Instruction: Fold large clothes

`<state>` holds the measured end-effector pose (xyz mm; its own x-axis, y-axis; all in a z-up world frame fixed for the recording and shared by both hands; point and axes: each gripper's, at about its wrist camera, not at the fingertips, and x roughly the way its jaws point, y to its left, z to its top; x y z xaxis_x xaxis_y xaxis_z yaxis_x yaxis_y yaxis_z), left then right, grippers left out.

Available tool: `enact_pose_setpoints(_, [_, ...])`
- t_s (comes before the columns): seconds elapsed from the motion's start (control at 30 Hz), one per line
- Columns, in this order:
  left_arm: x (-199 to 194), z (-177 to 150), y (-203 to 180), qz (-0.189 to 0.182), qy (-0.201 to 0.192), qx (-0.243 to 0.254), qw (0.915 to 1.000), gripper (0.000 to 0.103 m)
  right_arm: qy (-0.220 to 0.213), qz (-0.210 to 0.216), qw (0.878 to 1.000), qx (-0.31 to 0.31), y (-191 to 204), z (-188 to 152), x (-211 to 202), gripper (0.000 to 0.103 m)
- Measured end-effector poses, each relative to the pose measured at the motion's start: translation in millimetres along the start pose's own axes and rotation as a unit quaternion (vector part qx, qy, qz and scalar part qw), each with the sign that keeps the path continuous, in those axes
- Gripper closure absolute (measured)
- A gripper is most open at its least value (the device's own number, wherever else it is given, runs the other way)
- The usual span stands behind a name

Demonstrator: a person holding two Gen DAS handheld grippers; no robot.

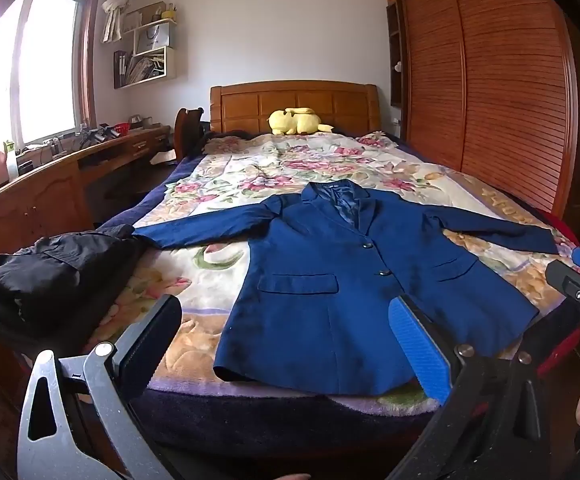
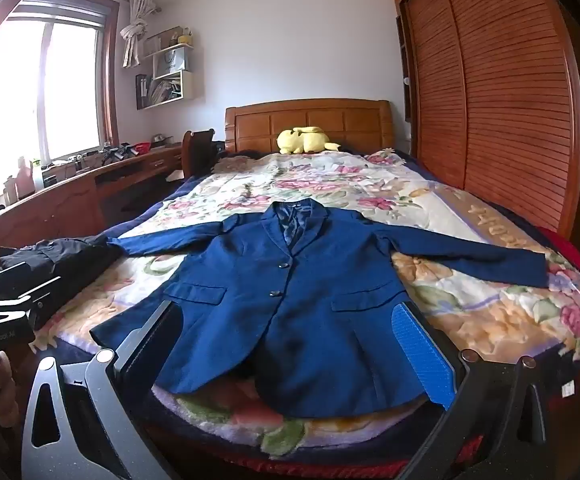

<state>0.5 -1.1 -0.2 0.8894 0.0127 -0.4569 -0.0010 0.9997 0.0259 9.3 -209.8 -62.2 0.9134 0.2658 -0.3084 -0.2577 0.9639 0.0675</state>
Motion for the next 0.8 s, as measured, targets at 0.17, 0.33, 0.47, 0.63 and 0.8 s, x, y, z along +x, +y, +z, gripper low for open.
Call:
enact_pose_setpoints(0.17, [0.4,0.0,0.1,-0.003,-0.001,-0.002,1.0000,0.000,0.001,0.000,1.000,0.000,-0.1,-1.9,-2.0,0.000])
enact_pose_setpoints(0.33, [0.4,0.4,-3.8,-0.004,-0.002,-0.002,1.0000,0.000,0.006,-0.001,1.000,-0.001,-0.4,0.4,-0.6,0.000])
enact_pose_setpoints(0.47, [-1.0,0.8,-2.3,-0.004,-0.006,-0.001,1.0000,0.000,0.005,-0.002,1.000,-0.002,-0.8,1.5,-1.8,0.000])
enact_pose_setpoints(0.63, [-9.3,0.4,-0.8,-0.006,-0.014,-0.004,0.9999,0.000,0.005,-0.002,1.000,-0.002,-0.6,1.0,-2.0,0.000])
enact_pose_setpoints(0.8, [-11.0,1.9,-2.1,-0.005,-0.017,-0.003,0.9998,0.000,0.005,-0.002,1.000,-0.002,0.6,0.6,-0.2,0.000])
